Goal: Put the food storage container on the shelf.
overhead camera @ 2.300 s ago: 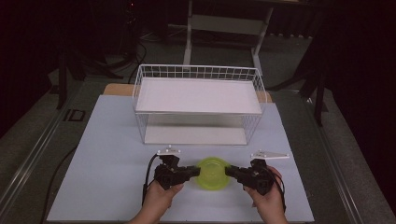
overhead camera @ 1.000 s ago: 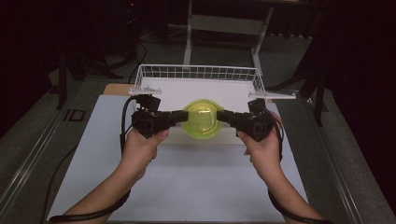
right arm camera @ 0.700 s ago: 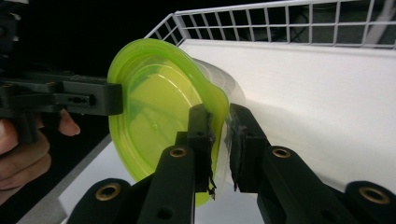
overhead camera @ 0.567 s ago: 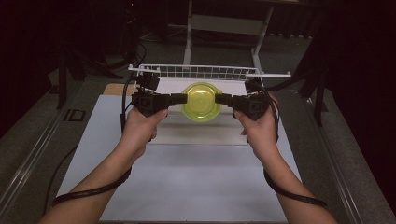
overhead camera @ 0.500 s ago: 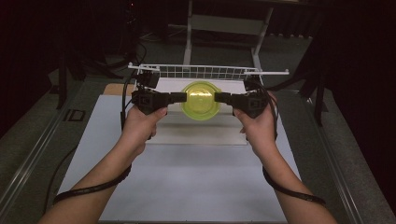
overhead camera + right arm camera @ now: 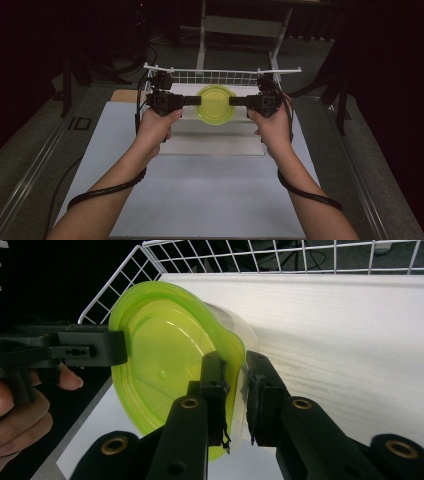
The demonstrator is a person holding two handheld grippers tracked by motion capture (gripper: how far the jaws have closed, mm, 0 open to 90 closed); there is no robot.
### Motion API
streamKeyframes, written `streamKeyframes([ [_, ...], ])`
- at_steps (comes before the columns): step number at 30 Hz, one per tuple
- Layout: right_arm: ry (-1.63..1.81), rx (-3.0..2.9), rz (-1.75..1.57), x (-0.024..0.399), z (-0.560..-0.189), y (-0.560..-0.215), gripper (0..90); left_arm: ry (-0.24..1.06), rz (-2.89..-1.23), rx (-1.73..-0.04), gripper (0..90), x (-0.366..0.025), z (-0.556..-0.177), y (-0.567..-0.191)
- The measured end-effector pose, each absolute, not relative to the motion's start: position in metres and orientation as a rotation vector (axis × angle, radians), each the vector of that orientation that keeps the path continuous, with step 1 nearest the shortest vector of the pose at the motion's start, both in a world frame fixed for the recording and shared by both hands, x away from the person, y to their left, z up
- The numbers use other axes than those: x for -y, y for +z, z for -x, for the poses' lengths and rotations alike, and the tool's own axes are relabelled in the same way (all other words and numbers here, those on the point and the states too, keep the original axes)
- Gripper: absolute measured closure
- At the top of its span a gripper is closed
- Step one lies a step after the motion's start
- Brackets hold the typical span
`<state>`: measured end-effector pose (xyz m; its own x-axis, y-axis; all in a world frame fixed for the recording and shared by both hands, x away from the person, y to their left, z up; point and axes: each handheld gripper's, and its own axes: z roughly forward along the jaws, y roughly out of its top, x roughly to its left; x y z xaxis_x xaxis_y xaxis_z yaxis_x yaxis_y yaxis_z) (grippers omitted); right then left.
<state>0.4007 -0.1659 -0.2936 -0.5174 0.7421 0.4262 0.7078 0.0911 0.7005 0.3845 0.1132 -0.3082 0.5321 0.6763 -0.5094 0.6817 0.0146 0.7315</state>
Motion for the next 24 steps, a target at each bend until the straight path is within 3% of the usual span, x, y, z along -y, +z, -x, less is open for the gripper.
streamKeyframes([
  [9, 1.42, -2.307, -1.622, 0.164, -0.418, -0.292, 78.0, 0.017, -1.672, -1.207, 79.8, -0.11, -0.398, -0.305],
  [11, 1.413, -2.284, -1.633, 0.163, -0.422, -0.293, 72.4, 0.02, -1.673, -1.217, 78.2, -0.109, -0.401, -0.305],
  [15, 1.401, -2.278, -1.674, 0.164, -0.429, -0.298, 68.5, 0.046, -1.662, -1.239, 67.2, -0.106, -0.404, -0.306],
  [24, 1.463, -2.273, -1.705, 0.163, -0.434, -0.305, 59.8, 0.119, -1.671, -1.287, 52.9, -0.105, -0.413, -0.306],
])
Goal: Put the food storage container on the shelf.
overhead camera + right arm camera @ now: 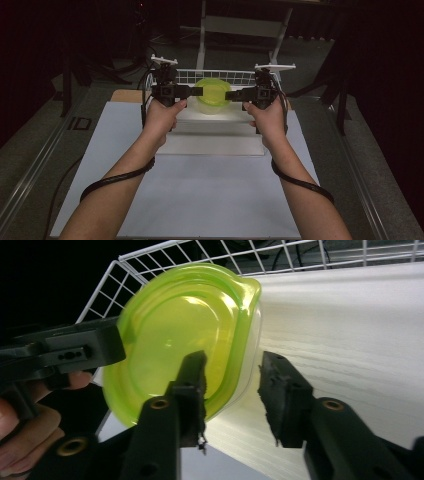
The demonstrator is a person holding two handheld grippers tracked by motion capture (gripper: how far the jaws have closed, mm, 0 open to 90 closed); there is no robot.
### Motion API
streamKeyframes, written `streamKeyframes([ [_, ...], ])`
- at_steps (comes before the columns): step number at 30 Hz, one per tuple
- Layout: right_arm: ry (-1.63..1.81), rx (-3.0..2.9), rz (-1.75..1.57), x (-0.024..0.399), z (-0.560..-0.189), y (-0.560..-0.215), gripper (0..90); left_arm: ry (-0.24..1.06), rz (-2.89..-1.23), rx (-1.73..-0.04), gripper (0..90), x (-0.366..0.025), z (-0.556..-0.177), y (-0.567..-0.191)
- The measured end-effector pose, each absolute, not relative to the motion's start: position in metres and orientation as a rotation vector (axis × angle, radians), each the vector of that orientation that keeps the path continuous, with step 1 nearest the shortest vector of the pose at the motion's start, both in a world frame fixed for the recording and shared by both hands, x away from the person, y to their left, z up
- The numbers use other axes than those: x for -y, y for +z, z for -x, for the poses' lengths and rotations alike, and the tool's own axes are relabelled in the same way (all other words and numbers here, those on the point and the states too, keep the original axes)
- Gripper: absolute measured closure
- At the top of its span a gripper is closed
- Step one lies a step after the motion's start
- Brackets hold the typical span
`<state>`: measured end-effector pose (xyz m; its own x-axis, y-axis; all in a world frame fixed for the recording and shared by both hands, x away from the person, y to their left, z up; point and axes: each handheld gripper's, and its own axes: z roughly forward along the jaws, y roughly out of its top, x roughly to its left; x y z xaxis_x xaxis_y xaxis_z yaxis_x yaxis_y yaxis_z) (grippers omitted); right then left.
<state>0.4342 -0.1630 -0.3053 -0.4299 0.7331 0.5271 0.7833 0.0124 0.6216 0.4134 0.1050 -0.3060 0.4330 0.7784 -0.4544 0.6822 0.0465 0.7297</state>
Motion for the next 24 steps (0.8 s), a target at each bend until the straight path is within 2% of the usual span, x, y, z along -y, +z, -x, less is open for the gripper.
streamKeyframes([
  [9, -1.478, 2.267, 1.658, 0.162, -0.422, -0.297, 55.5, 0.219, -1.642, -1.277, 37.7, -0.114, -0.409, -0.3],
  [12, -1.508, 2.275, 1.636, 0.166, -0.417, -0.296, 55.4, 0.195, -1.622, -1.208, 26.4, -0.123, -0.4, -0.301],
  [15, -1.552, 2.303, 1.612, 0.17, -0.407, -0.295, 57.9, 0.277, -1.609, -1.14, 17.6, -0.128, -0.384, -0.301],
  [17, -1.568, 2.336, 1.587, 0.171, -0.399, -0.295, 63.1, 0.337, -1.586, -1.091, 15.5, -0.13, -0.37, -0.302],
  [18, -1.572, 2.347, 1.581, 0.171, -0.395, -0.296, 69.6, 0.381, -1.565, -1.068, 13.2, -0.13, -0.362, -0.303],
  [20, -1.582, 2.383, 1.57, 0.171, -0.386, -0.3, 90.0, 0.444, -1.539, -0.996, 9.9, -0.13, -0.345, -0.307],
  [22, -1.559, 2.425, 1.546, 0.166, -0.381, -0.307, 90.0, 0.477, -1.487, -0.924, 2.0, -0.129, -0.329, -0.314],
  [24, -1.544, 2.433, 1.522, 0.159, -0.378, -0.316, 90.0, 0.515, -1.481, -0.892, 2.0, -0.128, -0.313, -0.322],
])
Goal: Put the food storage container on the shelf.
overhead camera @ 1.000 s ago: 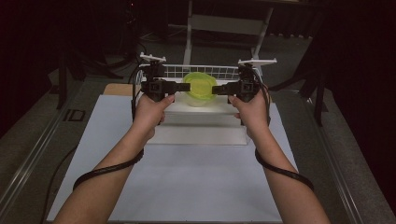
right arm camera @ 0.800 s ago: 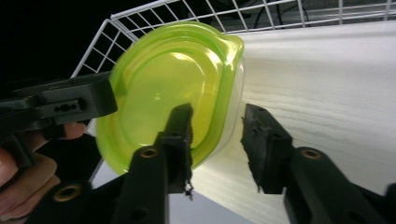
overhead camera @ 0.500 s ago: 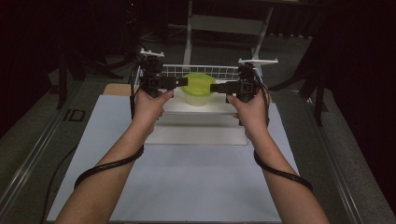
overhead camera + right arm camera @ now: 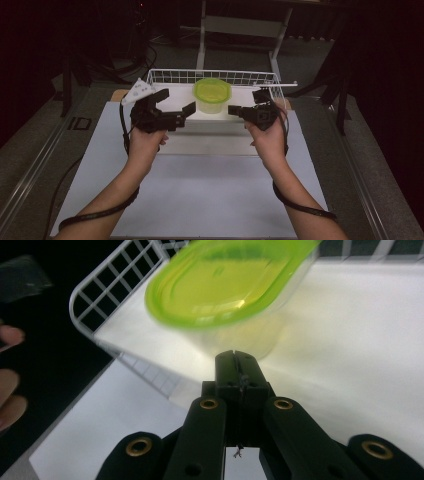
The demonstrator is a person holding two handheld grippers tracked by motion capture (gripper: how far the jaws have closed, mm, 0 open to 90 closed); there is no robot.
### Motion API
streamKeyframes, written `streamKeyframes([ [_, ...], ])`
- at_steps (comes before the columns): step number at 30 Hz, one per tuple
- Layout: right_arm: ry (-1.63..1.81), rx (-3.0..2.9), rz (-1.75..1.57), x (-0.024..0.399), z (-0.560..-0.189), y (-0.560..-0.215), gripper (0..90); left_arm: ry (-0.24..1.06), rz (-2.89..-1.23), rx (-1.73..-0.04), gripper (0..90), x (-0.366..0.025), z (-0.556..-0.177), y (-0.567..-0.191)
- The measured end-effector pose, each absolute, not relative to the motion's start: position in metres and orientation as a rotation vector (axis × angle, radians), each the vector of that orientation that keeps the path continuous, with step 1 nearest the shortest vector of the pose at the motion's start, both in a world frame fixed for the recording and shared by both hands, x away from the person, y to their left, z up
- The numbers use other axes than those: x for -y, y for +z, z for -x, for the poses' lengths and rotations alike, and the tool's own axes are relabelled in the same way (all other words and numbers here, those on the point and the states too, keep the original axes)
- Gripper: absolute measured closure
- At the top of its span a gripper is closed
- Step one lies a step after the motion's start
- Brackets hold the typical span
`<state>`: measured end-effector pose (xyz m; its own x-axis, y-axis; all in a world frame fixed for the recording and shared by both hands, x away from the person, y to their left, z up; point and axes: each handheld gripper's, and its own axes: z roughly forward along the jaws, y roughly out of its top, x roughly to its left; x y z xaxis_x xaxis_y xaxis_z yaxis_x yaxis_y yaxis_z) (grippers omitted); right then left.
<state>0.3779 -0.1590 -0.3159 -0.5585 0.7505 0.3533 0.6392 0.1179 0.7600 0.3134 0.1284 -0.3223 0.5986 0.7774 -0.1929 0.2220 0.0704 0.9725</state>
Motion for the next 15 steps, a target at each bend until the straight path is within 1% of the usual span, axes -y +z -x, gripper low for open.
streamKeyframes([
  [3, 1.429, -2.275, -1.417, 0.149, -0.378, -0.327, 90.0, 0.519, -1.471, -0.842, 1.9, -0.127, -0.295, -0.338],
  [9, 1.416, -2.293, -1.455, 0.135, -0.388, -0.336, 90.0, 0.516, -1.526, -0.791, 1.9, -0.121, -0.269, -0.364],
  [15, 1.412, -2.269, -1.5, 0.134, -0.4, -0.336, 90.0, 0.503, -1.556, -0.772, 2.0, -0.119, -0.257, -0.375],
])
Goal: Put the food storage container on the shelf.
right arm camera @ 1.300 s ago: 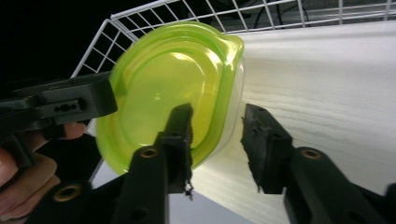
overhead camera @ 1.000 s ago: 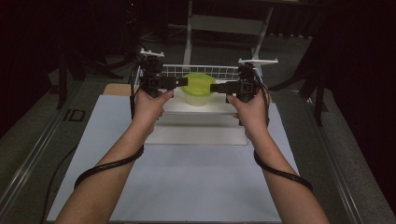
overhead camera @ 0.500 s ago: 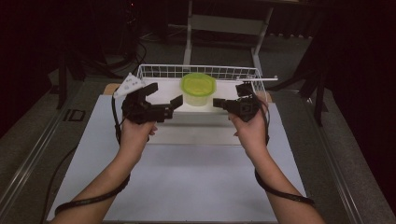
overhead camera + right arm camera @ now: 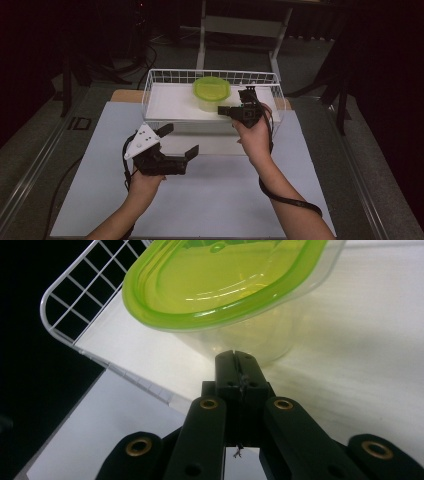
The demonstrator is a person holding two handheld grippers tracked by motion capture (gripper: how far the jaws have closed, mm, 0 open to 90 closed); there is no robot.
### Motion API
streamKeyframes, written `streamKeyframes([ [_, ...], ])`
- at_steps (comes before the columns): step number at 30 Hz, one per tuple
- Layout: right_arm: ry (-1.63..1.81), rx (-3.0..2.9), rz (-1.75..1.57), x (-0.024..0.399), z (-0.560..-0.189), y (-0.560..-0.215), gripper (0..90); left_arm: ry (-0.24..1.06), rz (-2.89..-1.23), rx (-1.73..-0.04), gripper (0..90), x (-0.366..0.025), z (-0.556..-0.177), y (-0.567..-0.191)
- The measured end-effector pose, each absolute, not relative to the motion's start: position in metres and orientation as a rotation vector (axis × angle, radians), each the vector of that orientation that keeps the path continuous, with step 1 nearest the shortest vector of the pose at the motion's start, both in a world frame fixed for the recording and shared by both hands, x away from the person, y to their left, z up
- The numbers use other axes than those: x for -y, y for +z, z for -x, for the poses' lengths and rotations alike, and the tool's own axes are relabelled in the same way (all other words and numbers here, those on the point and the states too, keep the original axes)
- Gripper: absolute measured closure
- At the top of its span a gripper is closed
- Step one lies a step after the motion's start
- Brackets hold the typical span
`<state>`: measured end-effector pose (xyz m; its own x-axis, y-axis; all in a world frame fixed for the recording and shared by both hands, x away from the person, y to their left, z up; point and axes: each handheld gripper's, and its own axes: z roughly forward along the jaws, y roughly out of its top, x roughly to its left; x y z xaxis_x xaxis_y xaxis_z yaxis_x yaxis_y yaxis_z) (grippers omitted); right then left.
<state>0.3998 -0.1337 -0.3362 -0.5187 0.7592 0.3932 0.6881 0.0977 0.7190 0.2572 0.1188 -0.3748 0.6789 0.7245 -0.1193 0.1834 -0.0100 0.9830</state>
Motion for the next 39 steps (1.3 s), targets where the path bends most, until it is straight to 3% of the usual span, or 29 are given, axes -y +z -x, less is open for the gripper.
streamKeyframes([
  [9, 1.428, -2.273, -1.485, 0.137, -0.392, -0.335, 89.9, 0.466, -1.548, -0.761, 1.9, -0.121, -0.252, -0.384],
  [14, 1.451, -2.271, -1.367, 0.144, -0.366, -0.327, 82.0, 0.414, -1.546, -0.723, 1.9, -0.124, -0.249, -0.39],
  [19, 1.516, -2.264, -1.256, 0.151, -0.338, -0.327, 59.6, 0.422, -1.564, -0.683, 1.9, -0.122, -0.242, -0.388],
  [21, 1.539, -2.261, -1.234, 0.152, -0.333, -0.328, 59.6, 0.422, -1.564, -0.683, 1.9, -0.122, -0.242, -0.388],
  [22, 1.557, -2.272, -1.179, 0.152, -0.323, -0.333, 45.5, 0.425, -1.585, -0.667, 1.9, -0.12, -0.24, -0.389],
  [25, 1.575, -2.305, -1.065, 0.153, -0.312, -0.341, 27.7, 0.436, -1.612, -0.636, 1.9, -0.116, -0.237, -0.389],
  [27, 1.585, -2.296, -1.008, 0.153, -0.306, -0.347, 21.1, 0.447, -1.622, -0.611, 1.9, -0.114, -0.235, -0.389],
  [29, 1.592, -2.287, -0.988, 0.154, -0.302, -0.353, 17.4, 0.434, -1.616, -0.606, 1.9, -0.114, -0.234, -0.389],
  [39, 1.594, -2.257, -0.977, 0.164, -0.289, -0.383, 15.6, 0.412, -1.627, -0.604, 1.9, -0.117, -0.229, -0.398],
])
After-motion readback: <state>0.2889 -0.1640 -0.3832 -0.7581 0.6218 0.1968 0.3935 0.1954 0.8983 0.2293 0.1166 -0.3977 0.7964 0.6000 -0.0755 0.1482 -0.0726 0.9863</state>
